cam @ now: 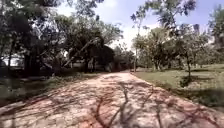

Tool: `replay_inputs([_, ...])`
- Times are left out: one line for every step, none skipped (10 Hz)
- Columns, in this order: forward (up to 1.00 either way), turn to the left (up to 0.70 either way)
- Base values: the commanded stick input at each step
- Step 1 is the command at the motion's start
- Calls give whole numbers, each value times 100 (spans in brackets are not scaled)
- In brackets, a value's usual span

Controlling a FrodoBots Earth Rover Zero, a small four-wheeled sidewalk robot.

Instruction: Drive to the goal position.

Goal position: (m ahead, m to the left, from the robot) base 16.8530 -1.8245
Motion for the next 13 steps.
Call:
replay_inputs([70,0])
replay_inputs([70,0])
replay_inputs([70,0])
replay_inputs([70,0])
replay_inputs([70,0])
replay_inputs([70,0])
replay_inputs([70,0])
replay_inputs([70,0])
replay_inputs([70,0])
replay_inputs([70,0])
replay_inputs([70,0])
replay_inputs([70,0])
replay_inputs([70,0])
